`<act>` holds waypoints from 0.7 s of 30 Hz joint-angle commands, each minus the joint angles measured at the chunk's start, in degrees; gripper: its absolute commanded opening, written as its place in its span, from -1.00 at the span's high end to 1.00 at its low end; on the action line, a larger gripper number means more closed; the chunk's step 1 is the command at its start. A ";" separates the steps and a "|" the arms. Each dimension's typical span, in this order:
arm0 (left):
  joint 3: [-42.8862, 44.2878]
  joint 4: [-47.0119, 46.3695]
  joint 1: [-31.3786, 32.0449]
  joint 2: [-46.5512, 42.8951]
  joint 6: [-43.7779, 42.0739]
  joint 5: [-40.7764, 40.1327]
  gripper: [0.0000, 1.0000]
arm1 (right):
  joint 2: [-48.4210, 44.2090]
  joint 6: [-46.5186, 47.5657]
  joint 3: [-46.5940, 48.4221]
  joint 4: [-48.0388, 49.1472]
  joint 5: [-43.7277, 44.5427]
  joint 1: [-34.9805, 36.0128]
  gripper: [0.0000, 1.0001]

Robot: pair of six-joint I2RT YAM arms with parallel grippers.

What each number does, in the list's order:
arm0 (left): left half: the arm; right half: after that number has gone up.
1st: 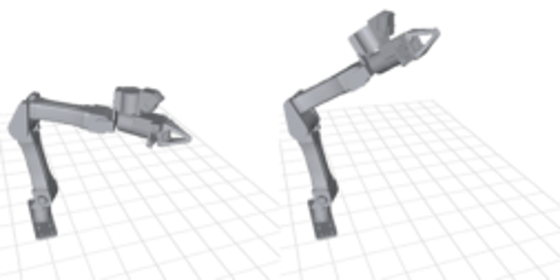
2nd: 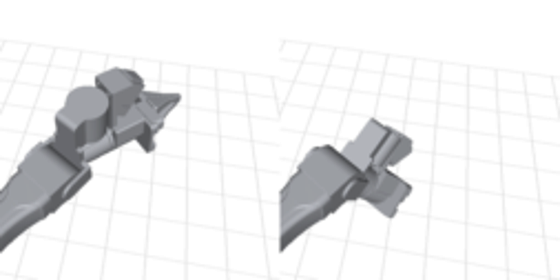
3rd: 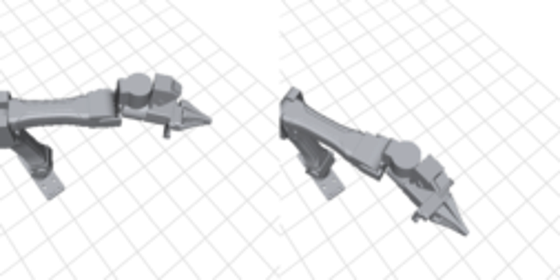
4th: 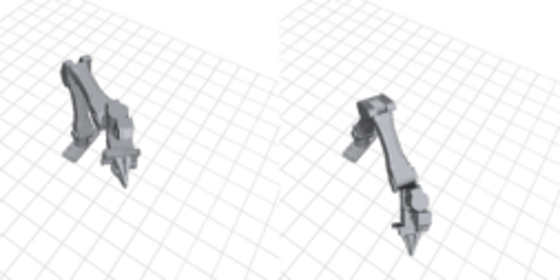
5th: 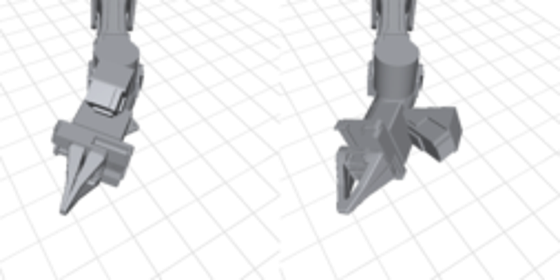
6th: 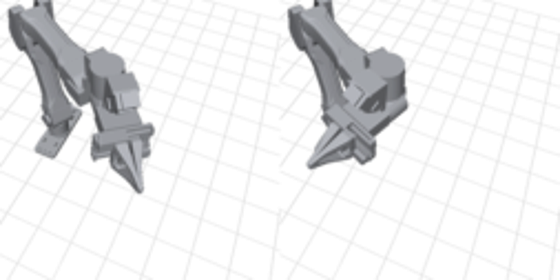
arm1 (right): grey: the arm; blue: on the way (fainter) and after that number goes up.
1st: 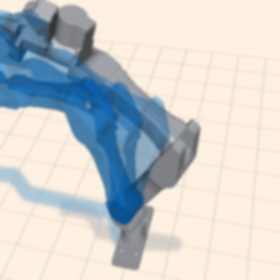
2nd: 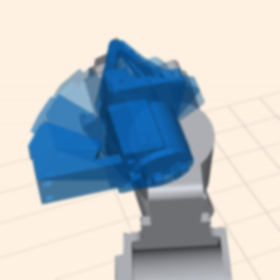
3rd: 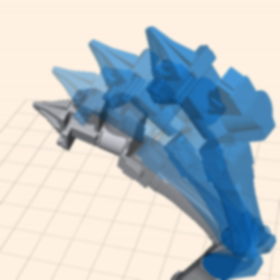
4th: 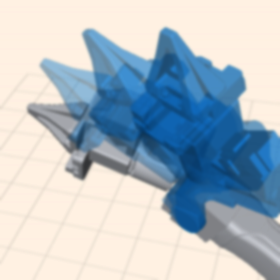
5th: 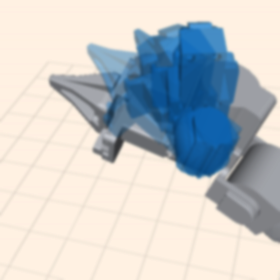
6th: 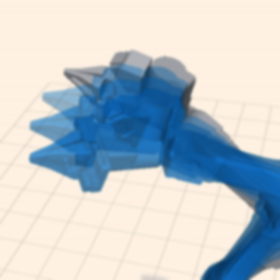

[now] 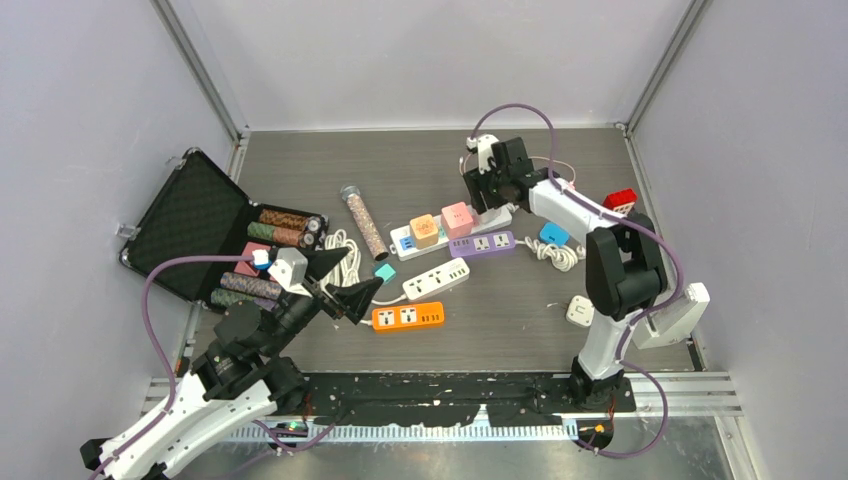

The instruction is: Insert the plug

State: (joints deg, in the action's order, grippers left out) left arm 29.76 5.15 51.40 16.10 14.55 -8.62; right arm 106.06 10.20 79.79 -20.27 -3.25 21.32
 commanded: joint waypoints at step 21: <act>-0.05 0.12 0.02 -2.07 -0.05 -0.86 -0.99 | -8.60 -6.73 -16.73 10.60 0.01 0.18 0.89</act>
State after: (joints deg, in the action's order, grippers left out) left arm 29.74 5.89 51.40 14.74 14.57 -9.02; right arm 97.51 6.96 64.27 -4.95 -2.57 21.26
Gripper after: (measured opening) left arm 0.995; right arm 0.644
